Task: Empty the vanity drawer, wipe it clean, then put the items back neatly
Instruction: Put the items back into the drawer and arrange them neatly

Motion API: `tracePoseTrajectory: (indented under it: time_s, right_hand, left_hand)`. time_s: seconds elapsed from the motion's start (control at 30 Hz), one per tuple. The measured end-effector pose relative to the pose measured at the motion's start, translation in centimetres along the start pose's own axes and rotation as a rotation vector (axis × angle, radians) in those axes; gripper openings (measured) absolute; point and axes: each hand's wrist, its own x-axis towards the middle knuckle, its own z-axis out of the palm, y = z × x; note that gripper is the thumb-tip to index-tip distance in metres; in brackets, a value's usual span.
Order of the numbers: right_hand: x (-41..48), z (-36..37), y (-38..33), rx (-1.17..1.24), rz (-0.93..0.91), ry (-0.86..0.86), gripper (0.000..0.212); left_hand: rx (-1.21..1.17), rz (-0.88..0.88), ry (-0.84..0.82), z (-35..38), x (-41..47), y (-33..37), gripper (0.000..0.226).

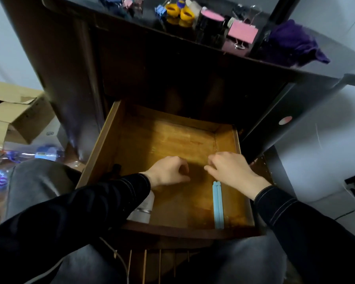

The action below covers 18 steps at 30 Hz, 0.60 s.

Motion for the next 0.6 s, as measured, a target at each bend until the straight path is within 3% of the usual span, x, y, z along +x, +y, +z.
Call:
tracePoseTrajectory:
  time_s: [0.13, 0.27, 0.4, 0.47, 0.6]
  right_hand:
    - [-0.9, -5.7, -0.8, 0.089, 0.001, 0.294, 0.028]
    - [-1.5, -12.9, -1.9, 0.251, -0.077, 0.698, 0.023]
    - [-0.2, -19.4, -1.6, 0.34, 0.023, 1.076, 0.017]
    - [1.5, -21.7, -0.3, 0.42, 0.122, 1.079, 0.011]
    - [4.9, -23.0, 2.8, 0.599, 0.239, 0.731, 0.013]
  left_hand:
    - [-0.065, 0.064, 0.221, -4.1, -2.1, 1.9, 0.03]
    - [-0.053, 0.15, 0.452, -9.6, -4.3, 4.4, 0.024]
    - [-0.033, 0.3, 0.654, -15.2, -6.3, 7.2, 0.013]
    - [-0.04, 0.343, 0.707, -17.8, -6.8, 8.6, 0.01]
    - [-0.05, 0.381, 0.819, -22.6, -5.7, 10.5, 0.006]
